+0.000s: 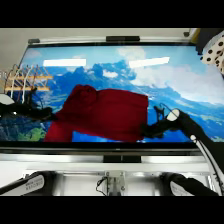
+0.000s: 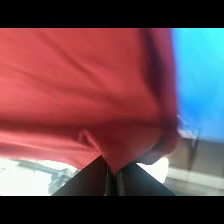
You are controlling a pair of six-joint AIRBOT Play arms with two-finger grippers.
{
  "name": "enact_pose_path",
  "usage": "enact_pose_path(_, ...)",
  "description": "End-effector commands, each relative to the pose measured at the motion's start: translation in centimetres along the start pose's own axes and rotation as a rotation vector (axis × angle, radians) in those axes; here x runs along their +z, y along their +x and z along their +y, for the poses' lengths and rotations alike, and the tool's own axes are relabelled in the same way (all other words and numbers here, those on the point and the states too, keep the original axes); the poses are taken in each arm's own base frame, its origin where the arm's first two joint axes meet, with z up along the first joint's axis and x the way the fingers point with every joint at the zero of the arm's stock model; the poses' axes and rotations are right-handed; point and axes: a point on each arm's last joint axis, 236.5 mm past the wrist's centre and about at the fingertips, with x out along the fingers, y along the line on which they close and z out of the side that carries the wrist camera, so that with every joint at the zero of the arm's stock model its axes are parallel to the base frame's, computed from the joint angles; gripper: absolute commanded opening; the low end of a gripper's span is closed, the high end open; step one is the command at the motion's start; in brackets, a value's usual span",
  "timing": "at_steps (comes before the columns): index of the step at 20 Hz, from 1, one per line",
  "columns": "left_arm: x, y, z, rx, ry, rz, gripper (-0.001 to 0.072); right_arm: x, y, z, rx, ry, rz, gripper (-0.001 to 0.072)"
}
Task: Fold the shirts.
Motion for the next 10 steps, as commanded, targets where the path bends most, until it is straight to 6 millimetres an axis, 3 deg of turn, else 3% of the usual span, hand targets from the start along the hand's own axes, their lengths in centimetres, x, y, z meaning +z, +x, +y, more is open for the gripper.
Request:
enact_pose_path(1, 6.4, -11.5, -6.6, 0.02, 0.221, -0.339, 0.0033, 5.7, -10.8, 5.5, -0.037, -0.318, -0.297, 0.0073)
enact_pose_path(2, 8.1, -17.5, -10.3, 0.023, 0.311, -0.498, 0.0033, 7.4, -17.1, 8.1, -0.066, -0.413, -0.476, 0.0073)
enact_pose_path(3, 8.7, -24.1, -14.8, 0.014, 0.398, -0.675, 0.0033, 8.1, -25.0, 11.1, -0.097, -0.5, -0.692, 0.0073)
enact_pose_path(4, 8.1, -30.5, -19.2, -0.002, 0.485, -0.849, 0.0033, 7.5, -32.9, 14.0, -0.102, -0.556, -0.911, 0.0073)
enact_pose_path(5, 6.2, -37.3, -23.9, -0.013, 0.58, -1.048, 0.0033, 5.3, -41.0, 17.0, -0.075, -0.596, -1.142, 0.0074)
enact_pose_path(6, 3.7, -43.1, -27.5, -0.016, 0.656, -1.228, 0.0033, 2.0, -47.3, 19.3, -0.031, -0.633, -1.323, 0.0074)
enact_pose_path(7, 0.6, -48.2, -30.3, -0.021, 0.704, -1.396, 0.0033, -2.0, -52.5, 21.1, 0.015, -0.672, -1.475, 0.0073)
enact_pose_path(8, -2.8, -52.4, -32.7, -0.048, 0.727, -1.545, 0.0033, -5.6, -55.8, 22.1, 0.06, -0.698, -1.573, 0.0073)
enact_pose_path(9, -5.7, -55.4, -34.2, -0.09, 0.727, -1.655, 0.0033, -8.7, -57.9, 22.5, 0.086, -0.717, -1.643, 0.0073)
enact_pose_path(10, -7.8, -57.0, -35.0, -0.128, 0.717, -1.721, 0.0033, -10.6, -58.9, 22.4, 0.09, -0.727, -1.681, 0.0073)
